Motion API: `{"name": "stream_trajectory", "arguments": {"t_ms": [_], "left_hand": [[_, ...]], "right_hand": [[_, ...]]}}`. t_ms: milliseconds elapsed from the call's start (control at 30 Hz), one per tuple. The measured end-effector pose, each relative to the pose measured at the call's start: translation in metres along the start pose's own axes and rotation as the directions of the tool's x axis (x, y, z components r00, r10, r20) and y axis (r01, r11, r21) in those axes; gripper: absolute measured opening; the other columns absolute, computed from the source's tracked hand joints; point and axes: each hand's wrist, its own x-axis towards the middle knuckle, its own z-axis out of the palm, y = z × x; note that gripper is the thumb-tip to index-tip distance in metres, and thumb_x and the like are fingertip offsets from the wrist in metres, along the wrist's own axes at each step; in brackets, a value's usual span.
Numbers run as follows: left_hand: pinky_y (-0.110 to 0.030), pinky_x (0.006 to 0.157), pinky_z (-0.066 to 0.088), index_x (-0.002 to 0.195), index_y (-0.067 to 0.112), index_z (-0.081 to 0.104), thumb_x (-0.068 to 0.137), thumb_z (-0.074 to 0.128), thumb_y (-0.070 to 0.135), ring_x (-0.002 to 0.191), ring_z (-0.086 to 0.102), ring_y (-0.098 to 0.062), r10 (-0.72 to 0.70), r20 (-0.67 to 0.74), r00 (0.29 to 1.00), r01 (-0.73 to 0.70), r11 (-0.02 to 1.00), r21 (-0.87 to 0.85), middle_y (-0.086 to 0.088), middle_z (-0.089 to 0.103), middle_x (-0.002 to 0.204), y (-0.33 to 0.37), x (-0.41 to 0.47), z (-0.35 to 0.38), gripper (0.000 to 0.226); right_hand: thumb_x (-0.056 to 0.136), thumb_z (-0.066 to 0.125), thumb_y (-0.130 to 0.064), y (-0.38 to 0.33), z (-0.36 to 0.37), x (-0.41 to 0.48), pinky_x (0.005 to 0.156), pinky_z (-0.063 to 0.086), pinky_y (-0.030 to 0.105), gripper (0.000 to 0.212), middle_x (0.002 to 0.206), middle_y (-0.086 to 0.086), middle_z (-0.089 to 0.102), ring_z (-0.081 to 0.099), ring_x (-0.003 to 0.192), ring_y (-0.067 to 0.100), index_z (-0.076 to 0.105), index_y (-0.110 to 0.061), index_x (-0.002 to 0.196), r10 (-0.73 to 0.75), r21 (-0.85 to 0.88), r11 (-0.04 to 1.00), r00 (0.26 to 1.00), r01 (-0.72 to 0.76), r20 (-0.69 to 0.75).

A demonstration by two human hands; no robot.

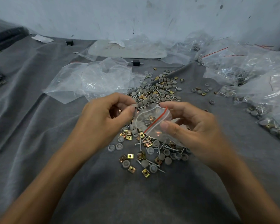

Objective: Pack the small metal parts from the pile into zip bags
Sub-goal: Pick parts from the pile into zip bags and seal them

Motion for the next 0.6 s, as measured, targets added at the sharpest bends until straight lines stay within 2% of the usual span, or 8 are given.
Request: {"name": "stream_trajectory", "arguments": {"t_ms": [100, 167, 200, 333, 467, 600], "left_hand": [[-0.028, 0.053, 0.051, 0.103, 0.046, 0.069, 0.084, 0.062, 0.054, 0.064, 0.062, -0.014, -0.001, 0.051, 0.999, 0.003, 0.999, -0.045, 0.015, 0.069, 0.082, 0.004, -0.001, 0.006, 0.022], [-0.040, 0.055, 0.054, 0.105, 0.044, 0.070, 0.086, 0.062, 0.053, 0.064, 0.062, -0.018, 0.011, 0.095, 0.995, -0.007, 0.999, -0.038, 0.013, 0.068, 0.080, 0.006, -0.003, 0.009, 0.022], [-0.041, 0.055, 0.053, 0.105, 0.043, 0.071, 0.087, 0.063, 0.050, 0.063, 0.060, -0.017, 0.015, 0.109, 0.994, -0.012, 0.999, -0.033, 0.012, 0.067, 0.078, 0.006, -0.003, 0.010, 0.021], [-0.030, 0.052, 0.045, 0.102, 0.045, 0.072, 0.088, 0.067, 0.038, 0.056, 0.051, -0.006, 0.025, 0.108, 0.994, -0.023, 0.999, -0.027, 0.019, 0.064, 0.074, 0.008, -0.005, 0.012, 0.017], [-0.034, 0.056, 0.048, 0.118, 0.042, 0.067, 0.090, 0.066, 0.032, 0.061, 0.057, -0.020, 0.011, 0.115, 0.993, -0.001, 0.996, -0.088, 0.011, 0.067, 0.079, 0.011, -0.005, 0.012, 0.029], [-0.035, 0.057, 0.050, 0.117, 0.041, 0.066, 0.092, 0.068, 0.029, 0.064, 0.058, -0.023, 0.012, 0.079, 0.997, -0.003, 0.994, -0.112, 0.007, 0.069, 0.082, 0.012, -0.005, 0.010, 0.028]], "right_hand": [[0.082, 0.077, -0.025, -0.001, 0.002, -0.001, 0.068, 0.056, 0.019, 0.040, 0.103, -0.003, 0.075, 0.071, 0.082, 0.010, 0.070, -0.026, 0.122, 0.003, -0.006, 1.000, 1.000, -0.002, 0.029], [0.082, 0.077, -0.026, -0.001, 0.003, -0.001, 0.067, 0.056, 0.020, 0.040, 0.103, -0.003, 0.075, 0.070, 0.083, 0.010, 0.070, -0.027, 0.121, 0.004, -0.013, 1.000, 0.999, -0.004, 0.032], [0.082, 0.077, -0.026, -0.001, 0.003, -0.001, 0.067, 0.057, 0.021, 0.040, 0.103, -0.003, 0.075, 0.070, 0.083, 0.011, 0.070, -0.027, 0.121, 0.004, -0.015, 1.000, 1.000, -0.004, 0.028], [0.082, 0.077, -0.027, 0.000, 0.002, 0.000, 0.078, 0.060, 0.035, 0.040, 0.105, -0.001, 0.075, 0.070, 0.089, 0.017, 0.070, -0.028, 0.122, -0.001, -0.050, 0.999, 1.000, 0.002, 0.012], [0.082, 0.077, -0.029, 0.000, 0.001, -0.001, 0.075, 0.061, 0.034, 0.040, 0.105, 0.000, 0.075, 0.070, 0.088, 0.022, 0.070, -0.030, 0.122, -0.001, -0.038, 0.999, 1.000, 0.002, 0.015], [0.082, 0.077, -0.030, -0.001, 0.001, -0.001, 0.074, 0.062, 0.037, 0.040, 0.106, 0.001, 0.074, 0.070, 0.089, 0.024, 0.070, -0.032, 0.121, 0.004, -0.044, 0.999, 1.000, -0.003, 0.014]]}}
